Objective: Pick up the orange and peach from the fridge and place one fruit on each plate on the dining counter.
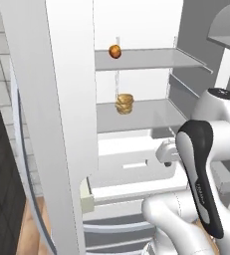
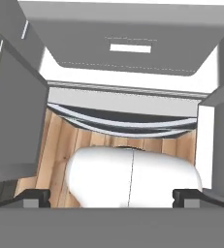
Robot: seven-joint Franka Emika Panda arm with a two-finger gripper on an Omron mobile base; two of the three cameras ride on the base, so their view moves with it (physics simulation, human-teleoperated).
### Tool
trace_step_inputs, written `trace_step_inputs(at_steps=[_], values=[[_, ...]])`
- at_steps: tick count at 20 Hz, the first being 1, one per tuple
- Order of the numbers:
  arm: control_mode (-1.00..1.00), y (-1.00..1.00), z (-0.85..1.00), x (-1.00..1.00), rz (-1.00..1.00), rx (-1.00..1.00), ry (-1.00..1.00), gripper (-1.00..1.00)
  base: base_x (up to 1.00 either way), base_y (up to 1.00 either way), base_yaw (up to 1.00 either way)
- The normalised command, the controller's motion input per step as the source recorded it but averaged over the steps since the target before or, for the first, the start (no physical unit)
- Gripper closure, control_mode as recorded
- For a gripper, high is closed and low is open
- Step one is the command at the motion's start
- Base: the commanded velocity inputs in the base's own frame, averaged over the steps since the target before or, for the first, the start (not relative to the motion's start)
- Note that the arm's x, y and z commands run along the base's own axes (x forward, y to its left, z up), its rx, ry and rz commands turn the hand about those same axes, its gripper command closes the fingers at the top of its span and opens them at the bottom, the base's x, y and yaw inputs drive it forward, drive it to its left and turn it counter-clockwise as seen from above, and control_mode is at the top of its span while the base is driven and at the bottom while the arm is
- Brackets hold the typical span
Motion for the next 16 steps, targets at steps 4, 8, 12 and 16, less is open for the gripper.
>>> trace_step_inputs(at_steps=[4, 8, 12, 16], values=[[1.0, 0.0, 0.0, 0.0, 0.0, 0.0, 0.0, -1.0, 0.53, 0.25, -0.04], [1.0, 0.0, 0.0, 0.0, 0.0, 0.0, 0.0, -1.0, 0.5, 0.27, -0.12], [1.0, 0.0, 0.0, 0.0, 0.0, 0.0, 0.0, -1.0, 0.28, 0.13, -0.05], [1.0, 0.0, 0.0, 0.0, 0.0, 0.0, 0.0, -1.0, 0.0, 0.0, 0.0]])
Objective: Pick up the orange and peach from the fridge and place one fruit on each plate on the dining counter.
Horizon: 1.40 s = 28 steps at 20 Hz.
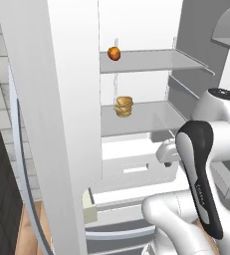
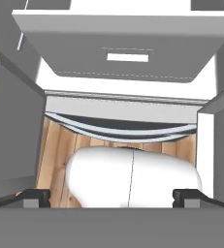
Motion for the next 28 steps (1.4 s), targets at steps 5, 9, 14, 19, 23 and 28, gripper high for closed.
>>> trace_step_inputs(at_steps=[5, 9, 14, 19, 23, 28], values=[[1.0, 0.0, 0.0, 0.0, 0.0, 0.0, 0.0, -1.0, 0.0, 0.0, 0.0], [-1.0, 0.0, 0.06, -0.02, 0.01, 0.0, -0.03, -1.0, 0.0, 0.0, 0.0], [-1.0, 0.0, 0.58, -0.31, 0.15, -0.09, -0.33, -1.0, 0.0, 0.0, 0.0], [-1.0, 0.0, 0.76, -0.21, 0.12, -0.11, -0.37, -1.0, 0.0, 0.0, 0.0], [-1.0, -0.05, 0.92, 0.02, 0.0, -0.03, -0.11, -1.0, 0.0, 0.0, 0.0], [-1.0, -0.19, 0.97, 0.34, -0.06, 0.16, 0.02, -1.0, 0.0, 0.0, 0.0]])
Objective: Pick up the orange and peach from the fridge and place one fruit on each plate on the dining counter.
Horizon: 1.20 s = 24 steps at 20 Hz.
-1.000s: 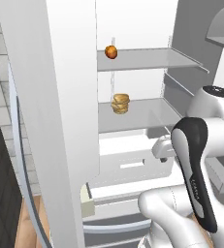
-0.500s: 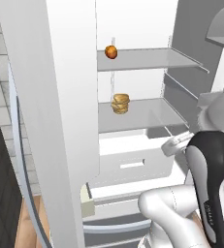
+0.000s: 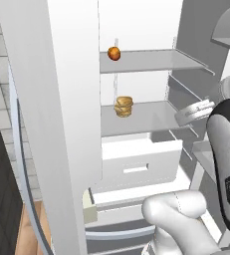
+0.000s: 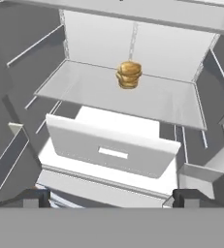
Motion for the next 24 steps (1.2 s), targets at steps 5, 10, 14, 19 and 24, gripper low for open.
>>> trace_step_inputs(at_steps=[5, 10, 14, 19, 24], values=[[-1.0, -0.14, 0.52, 0.36, -0.09, 0.25, 0.16, -1.0, 0.0, 0.0, 0.0], [-1.0, 0.58, 0.0, 0.93, -0.14, 0.03, 0.22, -1.0, 0.0, 0.0, 0.0], [-1.0, 0.53, 0.0, 1.0, -0.15, 0.0, 0.17, -1.0, 0.0, 0.0, 0.0], [-1.0, 0.29, -0.14, 0.98, -0.08, 0.0, 0.0, -1.0, 0.0, 0.0, 0.0], [-1.0, 0.0, -0.1, 0.85, 0.0, 0.0, -0.12, -1.0, 0.0, 0.0, 0.0]])
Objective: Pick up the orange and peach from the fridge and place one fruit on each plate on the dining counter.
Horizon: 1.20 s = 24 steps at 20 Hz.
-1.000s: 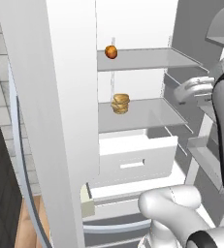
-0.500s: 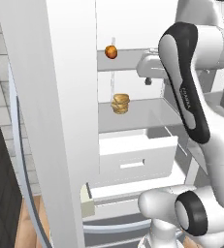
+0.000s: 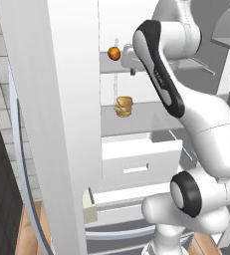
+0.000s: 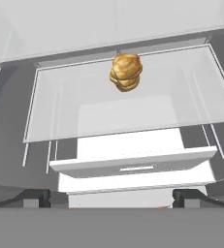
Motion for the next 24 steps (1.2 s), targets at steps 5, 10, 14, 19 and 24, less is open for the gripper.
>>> trace_step_inputs(at_steps=[5, 10, 14, 19, 24], values=[[-1.0, 0.0, 0.0, 0.53, 0.0, 0.0, -0.31, -1.0, 0.0, 0.0, 0.0], [-1.0, 0.01, 0.0, 0.27, 0.0, 0.0, -0.28, -1.0, 0.0, 0.0, 0.0], [-1.0, 0.09, 0.01, 0.41, 0.0, 0.0, -0.08, -1.0, 0.0, 0.0, 0.0], [-1.0, 0.13, 0.11, 0.34, 0.0, 0.0, 0.0, -1.0, 0.0, 0.0, 0.0], [-1.0, 0.02, 0.09, 0.06, 0.02, -0.02, -0.11, -1.0, 0.0, 0.0, 0.0]])
